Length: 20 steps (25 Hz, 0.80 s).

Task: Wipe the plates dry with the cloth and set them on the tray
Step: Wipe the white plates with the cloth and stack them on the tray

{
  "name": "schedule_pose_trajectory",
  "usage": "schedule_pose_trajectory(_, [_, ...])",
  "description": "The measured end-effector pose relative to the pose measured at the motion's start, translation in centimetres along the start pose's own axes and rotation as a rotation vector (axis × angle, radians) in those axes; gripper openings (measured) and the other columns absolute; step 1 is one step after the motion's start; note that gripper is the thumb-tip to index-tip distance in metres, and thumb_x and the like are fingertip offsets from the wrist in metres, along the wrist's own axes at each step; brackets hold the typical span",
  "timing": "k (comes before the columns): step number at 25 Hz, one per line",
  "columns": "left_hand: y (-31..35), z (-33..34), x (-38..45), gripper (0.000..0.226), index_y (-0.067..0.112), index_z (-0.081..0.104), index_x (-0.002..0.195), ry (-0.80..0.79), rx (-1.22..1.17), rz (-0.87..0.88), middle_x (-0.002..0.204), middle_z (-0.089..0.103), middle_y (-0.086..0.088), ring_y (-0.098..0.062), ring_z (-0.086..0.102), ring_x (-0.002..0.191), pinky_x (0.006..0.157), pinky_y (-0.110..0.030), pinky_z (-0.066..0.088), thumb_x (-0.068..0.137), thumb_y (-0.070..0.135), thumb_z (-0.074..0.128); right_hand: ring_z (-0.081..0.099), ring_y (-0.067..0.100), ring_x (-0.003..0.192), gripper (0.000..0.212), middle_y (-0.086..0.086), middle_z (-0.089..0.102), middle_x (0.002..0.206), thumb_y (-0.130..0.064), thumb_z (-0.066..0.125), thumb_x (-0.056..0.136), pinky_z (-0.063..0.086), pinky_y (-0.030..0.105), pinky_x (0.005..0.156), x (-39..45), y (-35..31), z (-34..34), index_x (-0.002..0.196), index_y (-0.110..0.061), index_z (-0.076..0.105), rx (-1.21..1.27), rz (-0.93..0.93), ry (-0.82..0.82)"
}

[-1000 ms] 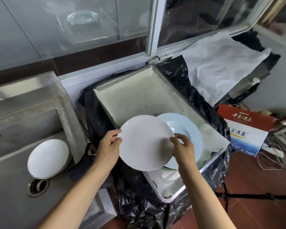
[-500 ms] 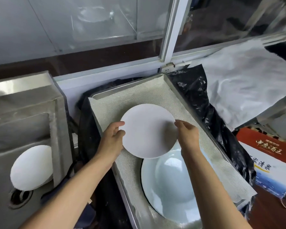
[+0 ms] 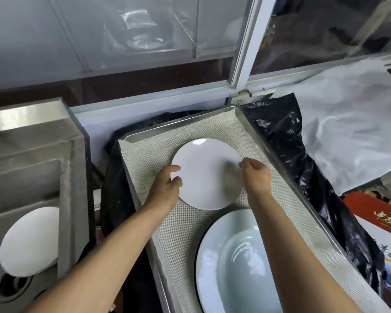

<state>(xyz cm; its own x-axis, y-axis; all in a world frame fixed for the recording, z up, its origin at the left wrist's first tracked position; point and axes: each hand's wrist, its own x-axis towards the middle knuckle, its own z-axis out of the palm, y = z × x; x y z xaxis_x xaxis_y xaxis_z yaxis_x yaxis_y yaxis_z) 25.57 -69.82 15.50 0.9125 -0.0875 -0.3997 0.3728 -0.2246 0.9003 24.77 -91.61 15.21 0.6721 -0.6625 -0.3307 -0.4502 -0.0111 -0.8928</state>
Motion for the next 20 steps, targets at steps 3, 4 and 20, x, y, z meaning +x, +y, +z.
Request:
schedule_pose_trajectory(3, [-0.5, 0.1, 0.1, 0.039, 0.019, 0.056, 0.126, -0.024, 0.016, 0.000, 0.131, 0.055, -0.011, -0.025, 0.058, 0.111, 0.099, -0.046, 0.051, 0.093, 0.000, 0.048, 0.052, 0.021, 0.074, 0.016, -0.002, 0.059, 0.077, -0.012, 0.062, 0.089, 0.042, 0.034, 0.072, 0.1, 0.6, 0.2, 0.099, -0.006, 0.073, 0.004, 0.005, 0.004])
schedule_pose_trajectory(4, [-0.6, 0.0, 0.0, 0.039, 0.019, 0.058, 0.126, -0.029, 0.039, 0.004, 0.126, 0.056, -0.009, -0.021, 0.060, 0.100, 0.090, -0.036, 0.054, 0.092, 0.001, 0.049, 0.056, 0.022, 0.082, 0.022, 0.000, 0.062, 0.087, -0.013, 0.061, 0.090, 0.046, 0.035, 0.077, -0.1, 0.7, 0.2, 0.108, -0.005, 0.072, -0.016, 0.001, 0.001])
schedule_pose_trajectory(20, [1.9, -7.7, -11.8, 0.037, 0.042, 0.065, 0.110, 0.013, 0.163, 0.183, 0.124, 0.065, 0.018, -0.006, 0.058, 0.118, 0.100, -0.020, 0.045, 0.098, 0.009, 0.053, 0.064, 0.009, 0.106, 0.032, -0.005, 0.072, 0.115, -0.007, 0.054, 0.096, 0.047, 0.024, 0.096, -17.3, -3.0, 2.8, 0.122, -0.018, 0.070, -0.098, -0.348, -0.193])
